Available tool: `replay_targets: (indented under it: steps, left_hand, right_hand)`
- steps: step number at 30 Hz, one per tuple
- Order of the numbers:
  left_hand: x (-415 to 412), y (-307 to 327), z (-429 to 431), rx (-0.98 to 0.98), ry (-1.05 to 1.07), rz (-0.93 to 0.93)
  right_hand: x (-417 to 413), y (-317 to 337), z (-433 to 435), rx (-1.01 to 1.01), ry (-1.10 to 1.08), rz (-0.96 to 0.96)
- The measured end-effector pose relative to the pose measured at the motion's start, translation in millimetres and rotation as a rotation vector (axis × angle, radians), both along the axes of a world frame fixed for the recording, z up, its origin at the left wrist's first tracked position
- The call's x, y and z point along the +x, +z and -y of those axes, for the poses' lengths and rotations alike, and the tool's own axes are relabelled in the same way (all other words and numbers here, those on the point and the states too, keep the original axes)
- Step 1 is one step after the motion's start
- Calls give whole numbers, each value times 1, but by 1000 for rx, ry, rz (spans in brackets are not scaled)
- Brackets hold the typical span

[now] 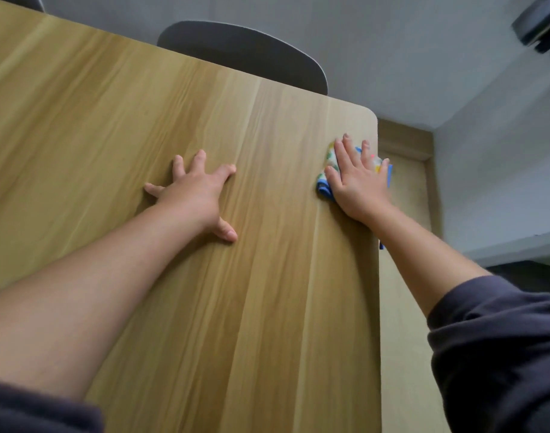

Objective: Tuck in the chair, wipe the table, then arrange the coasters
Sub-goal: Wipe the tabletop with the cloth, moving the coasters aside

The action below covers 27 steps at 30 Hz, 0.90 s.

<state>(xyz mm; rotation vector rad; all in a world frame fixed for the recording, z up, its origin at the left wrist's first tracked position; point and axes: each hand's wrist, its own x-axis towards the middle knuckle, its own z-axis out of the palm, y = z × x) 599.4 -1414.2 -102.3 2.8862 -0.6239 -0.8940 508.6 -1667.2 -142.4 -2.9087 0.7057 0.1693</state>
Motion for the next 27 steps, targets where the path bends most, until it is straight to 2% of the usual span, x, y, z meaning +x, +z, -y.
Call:
replay_targets:
  steps: [5,9,17,23,27]
  left_hand:
    - [-20,1,-17,-33,49,101]
    - [-66,5,-39,-55,47,162]
    - [-174,8,-133,-107,-164,71]
    - [-231,12,-211,-75,-203,46]
    - [-260,15,-234,-99,-244,66]
  right_hand:
    - [-79,1,-75,7,32,-14]
    - [-137,0,-139,20,42,-39]
    - [-234,-1,-255,64,11,-77]
    - [-295,6,-337,87,-2,-149]
    - [-311,17,-355,147,-14,-163]
